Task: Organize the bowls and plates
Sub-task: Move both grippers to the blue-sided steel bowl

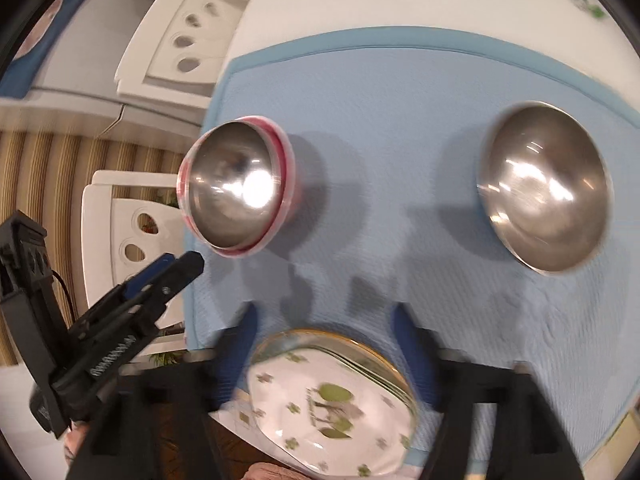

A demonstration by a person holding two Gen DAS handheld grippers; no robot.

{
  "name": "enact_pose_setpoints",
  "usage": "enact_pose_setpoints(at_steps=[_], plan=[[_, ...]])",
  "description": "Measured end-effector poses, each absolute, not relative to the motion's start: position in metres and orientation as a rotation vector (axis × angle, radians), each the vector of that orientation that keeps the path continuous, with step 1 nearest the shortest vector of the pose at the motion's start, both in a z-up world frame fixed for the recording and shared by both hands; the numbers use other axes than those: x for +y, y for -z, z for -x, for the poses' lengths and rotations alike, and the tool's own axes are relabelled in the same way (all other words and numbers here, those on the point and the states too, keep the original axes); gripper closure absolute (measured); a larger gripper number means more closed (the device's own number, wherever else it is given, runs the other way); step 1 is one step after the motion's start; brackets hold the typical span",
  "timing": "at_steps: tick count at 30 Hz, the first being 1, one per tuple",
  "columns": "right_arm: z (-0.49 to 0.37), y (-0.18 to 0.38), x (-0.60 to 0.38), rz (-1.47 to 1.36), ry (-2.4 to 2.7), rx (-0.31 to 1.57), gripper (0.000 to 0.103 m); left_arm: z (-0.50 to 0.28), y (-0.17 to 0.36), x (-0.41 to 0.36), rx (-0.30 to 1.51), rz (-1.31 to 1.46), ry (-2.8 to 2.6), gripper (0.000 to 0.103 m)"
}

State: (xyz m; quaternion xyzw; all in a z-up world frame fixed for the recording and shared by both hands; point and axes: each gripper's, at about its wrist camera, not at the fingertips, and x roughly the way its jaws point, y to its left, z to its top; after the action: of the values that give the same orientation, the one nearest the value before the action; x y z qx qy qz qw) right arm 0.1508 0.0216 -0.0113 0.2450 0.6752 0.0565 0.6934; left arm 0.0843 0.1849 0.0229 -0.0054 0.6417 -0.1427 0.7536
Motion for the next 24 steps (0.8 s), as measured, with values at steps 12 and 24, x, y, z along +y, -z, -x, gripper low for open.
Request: enact_pose_setpoints(at_steps=[12, 24], plan=[[-0.112, 0.015, -0.074, -0.689, -0.053, 1.474, 0.031, -0.071, -0.023, 0.097, 1.420, -0.083, 0.357, 0.039], [-0.101, 0.033, -0.164, -0.800, -0.011, 1.373, 0.031, -0.071, -0.001, 0.015, 1.444, -0.144, 0.370, 0.039]])
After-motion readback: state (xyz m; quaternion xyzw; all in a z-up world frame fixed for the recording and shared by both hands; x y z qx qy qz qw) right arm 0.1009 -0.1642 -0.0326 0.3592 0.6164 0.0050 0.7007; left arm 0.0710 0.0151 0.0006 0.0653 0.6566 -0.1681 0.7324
